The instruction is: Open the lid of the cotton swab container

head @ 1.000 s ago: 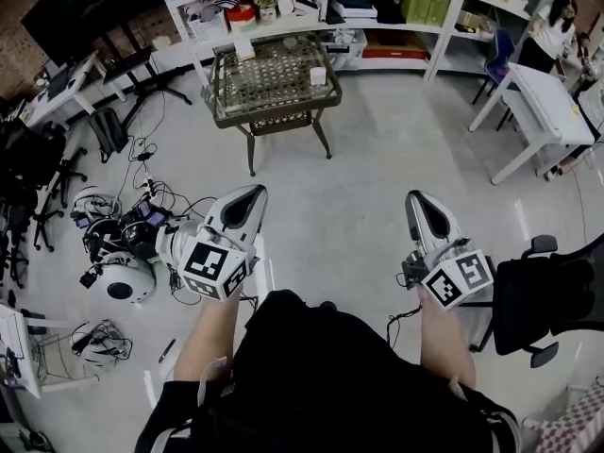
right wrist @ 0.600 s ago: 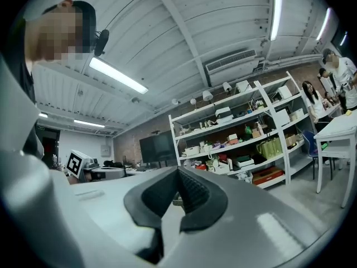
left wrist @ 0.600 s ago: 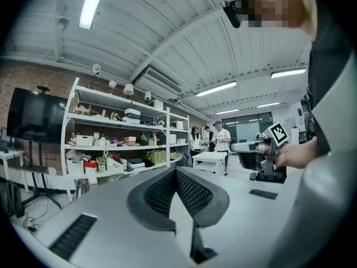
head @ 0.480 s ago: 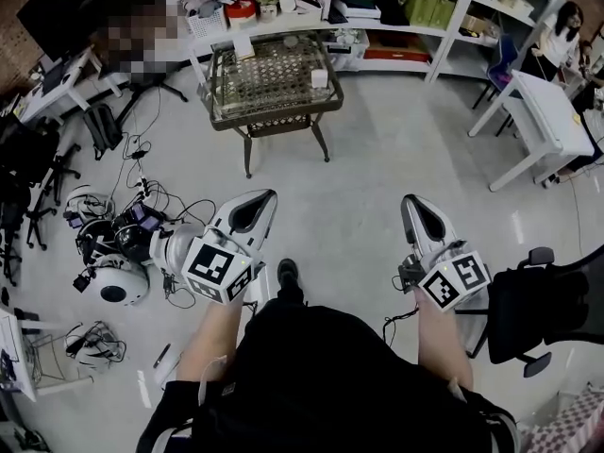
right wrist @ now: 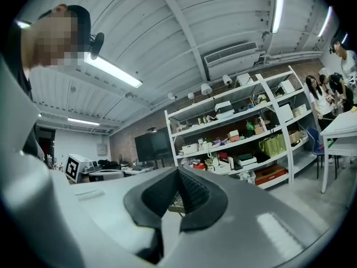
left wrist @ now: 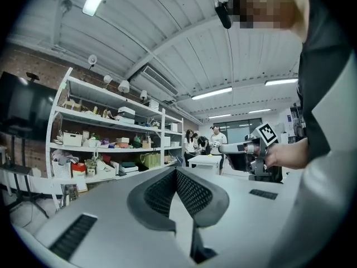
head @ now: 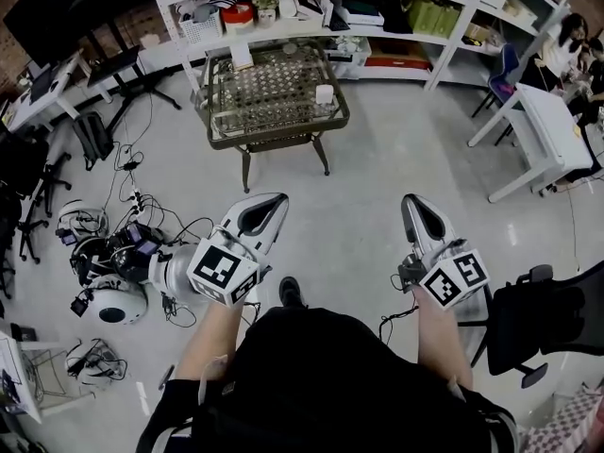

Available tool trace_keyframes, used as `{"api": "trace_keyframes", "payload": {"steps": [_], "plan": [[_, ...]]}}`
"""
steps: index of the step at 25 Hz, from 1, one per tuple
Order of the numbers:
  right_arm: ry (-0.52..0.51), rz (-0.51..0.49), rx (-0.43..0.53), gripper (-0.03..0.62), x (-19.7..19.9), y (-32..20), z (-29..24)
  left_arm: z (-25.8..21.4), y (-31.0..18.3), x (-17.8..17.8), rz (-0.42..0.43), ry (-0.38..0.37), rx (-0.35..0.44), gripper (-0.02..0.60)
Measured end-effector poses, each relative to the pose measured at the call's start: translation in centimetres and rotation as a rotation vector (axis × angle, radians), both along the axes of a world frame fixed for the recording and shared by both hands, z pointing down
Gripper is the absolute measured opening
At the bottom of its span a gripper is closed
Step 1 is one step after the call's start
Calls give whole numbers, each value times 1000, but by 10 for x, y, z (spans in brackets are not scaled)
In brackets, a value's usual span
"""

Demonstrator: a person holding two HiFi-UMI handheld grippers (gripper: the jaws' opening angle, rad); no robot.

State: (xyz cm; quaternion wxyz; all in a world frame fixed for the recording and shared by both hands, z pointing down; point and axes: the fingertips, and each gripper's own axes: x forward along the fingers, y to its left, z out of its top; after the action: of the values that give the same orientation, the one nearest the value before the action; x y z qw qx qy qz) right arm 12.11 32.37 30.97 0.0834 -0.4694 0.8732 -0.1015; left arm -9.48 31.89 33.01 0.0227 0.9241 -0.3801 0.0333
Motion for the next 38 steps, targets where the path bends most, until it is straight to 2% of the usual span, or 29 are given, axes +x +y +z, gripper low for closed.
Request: {"api": "trace_keyframes", "payload": {"steps": [6,17,21,25,32,38], "plan": [[-1,-3,-23,11,-32,-45,1,1,-49,-39,-77,-2,13,5],[-6,-30,-39,11,-83,-100,-1,3,-93,-95,-119,27,41,5],[-7,-36,-41,11,-89,-115,-3,9,-101,-93,-85,-33,53,8],[-11,-46,-50,11,-90,-134,1,15,-112,-87,-33,-22,23,5],[-55,-77,-57,11,-86,-184,9,29,-157,-93,-82,-41,-34,5],[-61,-68,-65,11,-60,-242,28,43,-216,-72,-87,-49,-89,5]]}}
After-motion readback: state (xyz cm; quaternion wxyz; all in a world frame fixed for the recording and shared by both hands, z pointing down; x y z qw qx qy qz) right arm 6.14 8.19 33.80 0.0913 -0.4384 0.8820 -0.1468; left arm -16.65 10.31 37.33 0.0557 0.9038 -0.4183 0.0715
